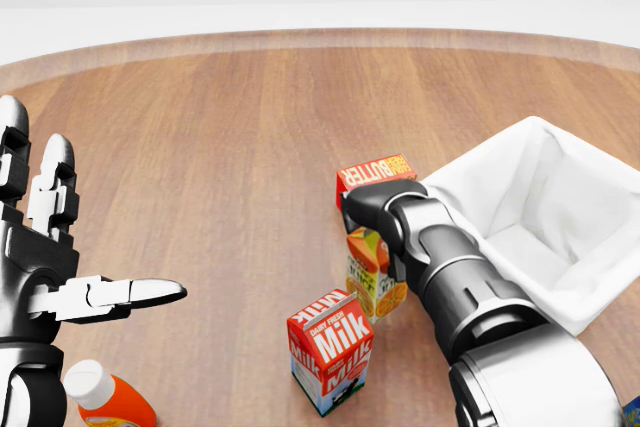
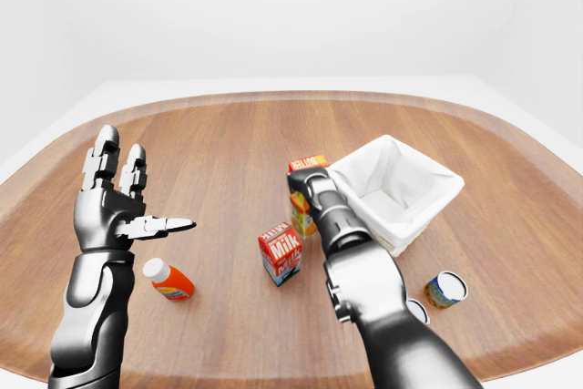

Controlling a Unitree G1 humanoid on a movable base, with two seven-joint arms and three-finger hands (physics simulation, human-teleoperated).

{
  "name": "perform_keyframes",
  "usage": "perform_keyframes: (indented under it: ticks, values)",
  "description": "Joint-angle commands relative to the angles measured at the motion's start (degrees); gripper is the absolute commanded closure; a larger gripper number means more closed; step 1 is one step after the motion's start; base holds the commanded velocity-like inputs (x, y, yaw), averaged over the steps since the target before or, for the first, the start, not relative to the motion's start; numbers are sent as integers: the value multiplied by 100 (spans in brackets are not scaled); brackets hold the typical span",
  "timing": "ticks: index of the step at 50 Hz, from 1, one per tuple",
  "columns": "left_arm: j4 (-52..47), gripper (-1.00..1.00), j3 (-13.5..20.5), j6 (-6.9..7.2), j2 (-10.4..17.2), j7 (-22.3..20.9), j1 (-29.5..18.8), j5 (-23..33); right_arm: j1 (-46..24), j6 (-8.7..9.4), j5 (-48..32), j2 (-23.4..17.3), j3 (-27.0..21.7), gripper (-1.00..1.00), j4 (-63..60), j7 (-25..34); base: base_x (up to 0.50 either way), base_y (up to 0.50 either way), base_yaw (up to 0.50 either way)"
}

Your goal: Pick up the orange juice, and put it in the basket.

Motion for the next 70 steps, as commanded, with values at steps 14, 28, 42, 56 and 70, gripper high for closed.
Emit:
perform_keyframes:
  ticks: [14,28,42,56,70]
  values:
    - [0,-100,1,0,0,0,1,0,-250,23,-105,-42,35,100,-91,133,0,0,0]
    - [0,-100,1,0,0,0,1,0,-339,48,-109,-73,58,100,-103,179,0,0,0]
    - [-1,-100,0,0,1,-1,1,-1,-450,42,-78,-97,59,100,-120,240,0,0,0]
    - [0,-100,2,0,-1,2,1,-1,-536,45,-18,-115,68,100,-136,278,0,0,0]
    - [0,-100,0,0,1,-2,1,0,-661,21,42,-121,76,100,-153,346,0,0,0]
